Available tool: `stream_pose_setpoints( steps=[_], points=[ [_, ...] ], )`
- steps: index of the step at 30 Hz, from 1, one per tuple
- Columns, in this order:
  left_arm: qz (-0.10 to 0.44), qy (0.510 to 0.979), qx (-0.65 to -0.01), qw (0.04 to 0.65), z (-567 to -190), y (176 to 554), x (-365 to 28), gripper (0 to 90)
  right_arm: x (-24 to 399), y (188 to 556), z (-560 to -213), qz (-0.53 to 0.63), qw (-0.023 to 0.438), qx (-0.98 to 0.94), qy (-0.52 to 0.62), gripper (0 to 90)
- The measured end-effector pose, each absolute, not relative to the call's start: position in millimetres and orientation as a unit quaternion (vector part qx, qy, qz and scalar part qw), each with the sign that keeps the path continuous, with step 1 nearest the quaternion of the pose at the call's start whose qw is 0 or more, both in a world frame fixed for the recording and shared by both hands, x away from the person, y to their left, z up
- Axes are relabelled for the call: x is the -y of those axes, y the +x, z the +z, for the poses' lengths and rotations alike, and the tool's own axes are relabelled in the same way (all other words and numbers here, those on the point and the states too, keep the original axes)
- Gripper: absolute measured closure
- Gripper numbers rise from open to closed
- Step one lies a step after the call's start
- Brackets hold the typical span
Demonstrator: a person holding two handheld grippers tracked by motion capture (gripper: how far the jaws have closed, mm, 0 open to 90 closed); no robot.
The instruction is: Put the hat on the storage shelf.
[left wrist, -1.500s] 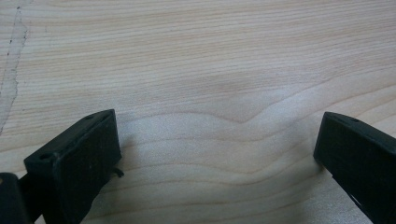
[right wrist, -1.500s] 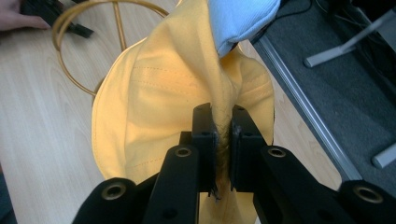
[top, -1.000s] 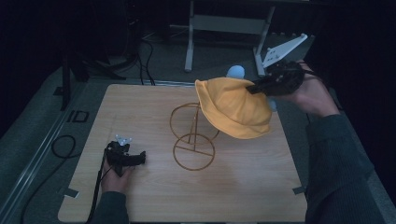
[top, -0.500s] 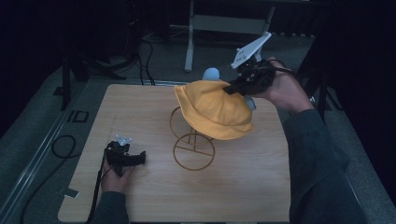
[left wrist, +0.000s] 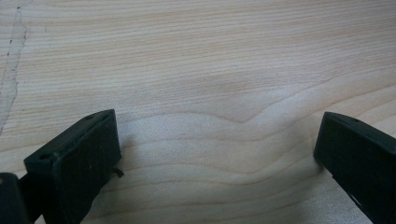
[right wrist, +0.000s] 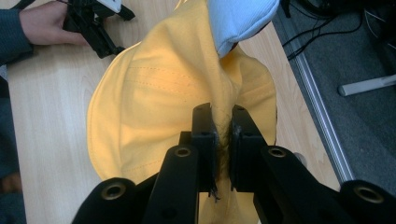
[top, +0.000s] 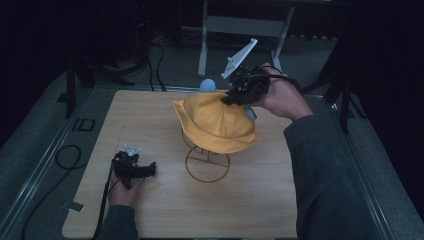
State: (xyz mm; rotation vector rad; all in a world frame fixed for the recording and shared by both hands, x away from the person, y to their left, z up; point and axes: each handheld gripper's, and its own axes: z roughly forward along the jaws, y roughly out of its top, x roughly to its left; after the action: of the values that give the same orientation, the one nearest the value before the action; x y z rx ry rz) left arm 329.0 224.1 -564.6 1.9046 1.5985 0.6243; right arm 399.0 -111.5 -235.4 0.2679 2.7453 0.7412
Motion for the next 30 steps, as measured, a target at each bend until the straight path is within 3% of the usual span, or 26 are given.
stream_pose_setpoints(
  steps=[16,26,30],
  points=[
    [0.233,0.712,-0.598,0.285,-564.7,329.0,-224.0,0.4,80.0,403.9,-260.1,0.226,0.131,-0.961,0.092,78.7],
    [0.233,0.712,-0.598,0.285,-564.7,329.0,-224.0,0.4,67.6,401.6,-269.8,0.222,0.123,-0.964,0.083,70.2],
    [0.233,0.712,-0.598,0.285,-564.7,329.0,-224.0,0.4,67.1,402.9,-270.2,0.222,0.119,-0.963,0.093,52.2]
  ],
)
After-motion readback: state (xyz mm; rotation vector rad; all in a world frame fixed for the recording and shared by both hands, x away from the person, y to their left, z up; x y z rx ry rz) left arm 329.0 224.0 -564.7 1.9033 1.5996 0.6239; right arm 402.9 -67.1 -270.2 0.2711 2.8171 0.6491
